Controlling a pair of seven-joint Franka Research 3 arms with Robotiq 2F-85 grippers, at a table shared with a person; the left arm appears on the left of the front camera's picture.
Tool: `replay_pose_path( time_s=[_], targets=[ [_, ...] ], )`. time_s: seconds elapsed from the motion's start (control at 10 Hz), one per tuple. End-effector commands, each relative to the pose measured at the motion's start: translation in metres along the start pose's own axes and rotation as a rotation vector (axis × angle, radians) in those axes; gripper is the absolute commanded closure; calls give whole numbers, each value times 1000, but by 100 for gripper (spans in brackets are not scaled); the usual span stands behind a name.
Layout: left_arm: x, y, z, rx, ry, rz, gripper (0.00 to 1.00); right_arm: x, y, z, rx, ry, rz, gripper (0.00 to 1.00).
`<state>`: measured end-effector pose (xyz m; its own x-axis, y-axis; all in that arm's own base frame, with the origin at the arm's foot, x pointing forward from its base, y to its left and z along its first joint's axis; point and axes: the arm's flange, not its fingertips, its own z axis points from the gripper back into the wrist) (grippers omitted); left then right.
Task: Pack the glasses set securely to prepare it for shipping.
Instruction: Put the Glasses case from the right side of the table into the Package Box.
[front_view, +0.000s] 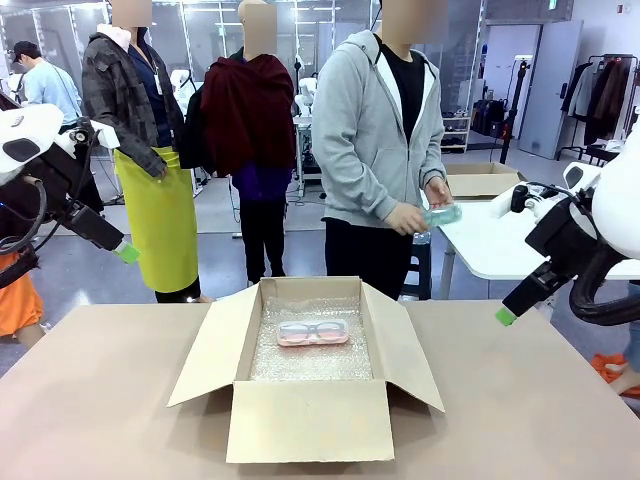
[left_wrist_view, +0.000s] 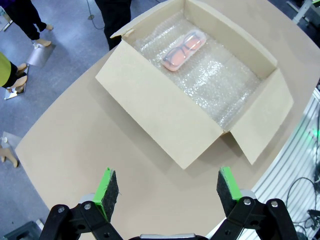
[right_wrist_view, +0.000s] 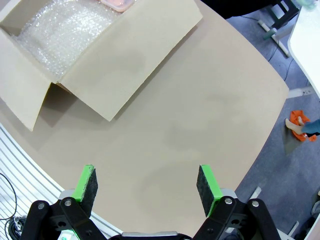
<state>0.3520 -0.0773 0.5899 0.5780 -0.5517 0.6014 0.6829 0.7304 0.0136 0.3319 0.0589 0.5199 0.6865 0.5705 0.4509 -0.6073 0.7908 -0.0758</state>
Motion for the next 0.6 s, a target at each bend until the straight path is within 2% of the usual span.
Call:
replay_pose_path(
  time_s=[0.0, 0.5],
  targets=[
    [1, 1, 3, -5, -8, -8, 0, 1, 1, -1, -3, 3, -1, 0],
    [1, 1, 3, -5, -8, -8, 0, 1, 1, -1, -3, 3, -1, 0]
  ],
)
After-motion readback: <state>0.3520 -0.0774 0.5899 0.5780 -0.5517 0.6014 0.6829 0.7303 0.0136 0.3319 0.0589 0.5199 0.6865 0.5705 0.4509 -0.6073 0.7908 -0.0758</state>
